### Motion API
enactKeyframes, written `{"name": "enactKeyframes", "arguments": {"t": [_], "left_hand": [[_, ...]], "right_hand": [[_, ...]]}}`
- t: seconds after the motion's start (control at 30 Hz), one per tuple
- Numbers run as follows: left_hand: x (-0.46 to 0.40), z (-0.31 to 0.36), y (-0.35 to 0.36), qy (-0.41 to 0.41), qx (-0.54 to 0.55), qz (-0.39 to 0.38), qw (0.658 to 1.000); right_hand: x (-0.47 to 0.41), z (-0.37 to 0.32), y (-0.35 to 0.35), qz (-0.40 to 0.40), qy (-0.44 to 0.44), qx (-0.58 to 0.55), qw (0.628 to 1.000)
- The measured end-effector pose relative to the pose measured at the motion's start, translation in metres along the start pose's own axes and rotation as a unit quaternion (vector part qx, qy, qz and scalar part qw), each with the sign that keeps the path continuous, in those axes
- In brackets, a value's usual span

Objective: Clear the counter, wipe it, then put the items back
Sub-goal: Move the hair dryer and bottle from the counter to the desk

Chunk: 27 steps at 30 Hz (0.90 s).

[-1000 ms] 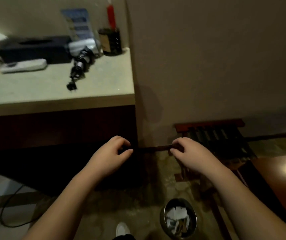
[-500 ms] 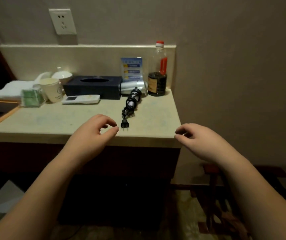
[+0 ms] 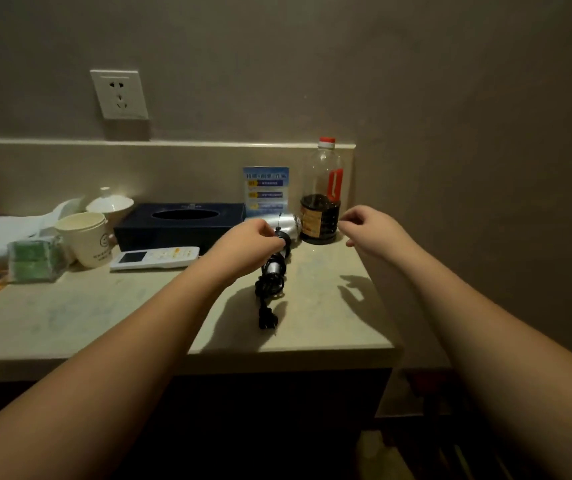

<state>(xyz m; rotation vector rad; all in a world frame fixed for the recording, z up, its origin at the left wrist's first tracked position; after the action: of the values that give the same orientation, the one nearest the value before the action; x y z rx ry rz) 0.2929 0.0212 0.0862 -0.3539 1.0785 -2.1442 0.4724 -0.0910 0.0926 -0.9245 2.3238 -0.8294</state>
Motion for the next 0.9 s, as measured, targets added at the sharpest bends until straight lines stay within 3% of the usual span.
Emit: {"name": "enactKeyframes", "arguments": {"t": [0.23,0.4,0.63,0.9], "left_hand": [[-0.046,-0.021,0.034,-0.105,-0.060,-0.078,0.990],[-0.056,-0.015,0.048,-0.105,-0.083,-0.131,0.982],[-0.066,-0.022,0.058,-0.130,-0.104,-0.151,0.974],[-0.074,-0.031,0.057,-0.156,-0.093,-0.133,0.974]], "right_hand": [[-0.068,0.012,0.010,0.061,0.071,-0.031,0.995],[-0.098,0.016,0.017,0.072,0.103,-0.113,0.986],[-0.117,0.019,0.023,0.074,0.127,-0.168,0.975],[-0.126,0.022,0.023,0.075,0.115,-0.122,0.983]]}}
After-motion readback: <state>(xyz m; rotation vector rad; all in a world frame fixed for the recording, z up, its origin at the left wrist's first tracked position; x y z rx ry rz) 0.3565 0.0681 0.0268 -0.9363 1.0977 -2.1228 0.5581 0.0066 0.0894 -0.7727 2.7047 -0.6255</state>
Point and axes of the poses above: each hand's wrist, its own x-axis away from the middle knuckle, its own y-axis out of the palm, z = x × y, the point moved 8 cm from there along -x, towards the middle knuckle, and after that the axes turned 5 degrees about -x, right-handed, at the moved point
